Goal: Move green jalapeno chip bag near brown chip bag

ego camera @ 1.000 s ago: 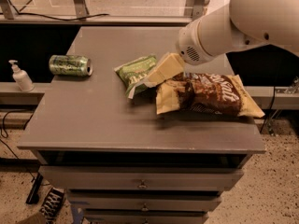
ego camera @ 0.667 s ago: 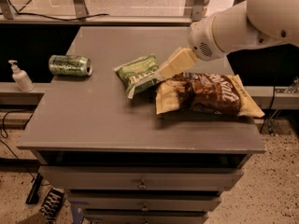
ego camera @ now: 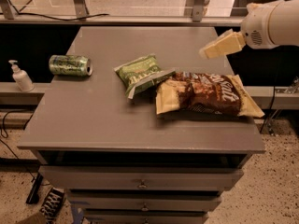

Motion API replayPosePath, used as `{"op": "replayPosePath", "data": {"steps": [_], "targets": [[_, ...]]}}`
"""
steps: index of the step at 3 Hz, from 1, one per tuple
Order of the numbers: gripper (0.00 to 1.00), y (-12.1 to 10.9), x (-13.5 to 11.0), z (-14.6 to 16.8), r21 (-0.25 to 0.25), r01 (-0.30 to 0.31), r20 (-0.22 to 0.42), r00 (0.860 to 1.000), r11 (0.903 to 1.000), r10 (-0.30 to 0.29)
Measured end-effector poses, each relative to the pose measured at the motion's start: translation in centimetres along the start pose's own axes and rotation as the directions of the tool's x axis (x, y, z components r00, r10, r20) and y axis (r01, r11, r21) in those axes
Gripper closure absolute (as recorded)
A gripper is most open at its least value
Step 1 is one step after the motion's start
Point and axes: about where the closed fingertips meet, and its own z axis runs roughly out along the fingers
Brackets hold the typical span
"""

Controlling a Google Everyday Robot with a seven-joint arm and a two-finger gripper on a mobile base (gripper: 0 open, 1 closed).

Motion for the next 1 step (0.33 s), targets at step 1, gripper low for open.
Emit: {"op": "replayPosePath", "data": {"steps": [1], "targets": [[0.00,0.00,0.00,0.00,0.000,0.000,0.000,1.000,1.0000,0.000]]}}
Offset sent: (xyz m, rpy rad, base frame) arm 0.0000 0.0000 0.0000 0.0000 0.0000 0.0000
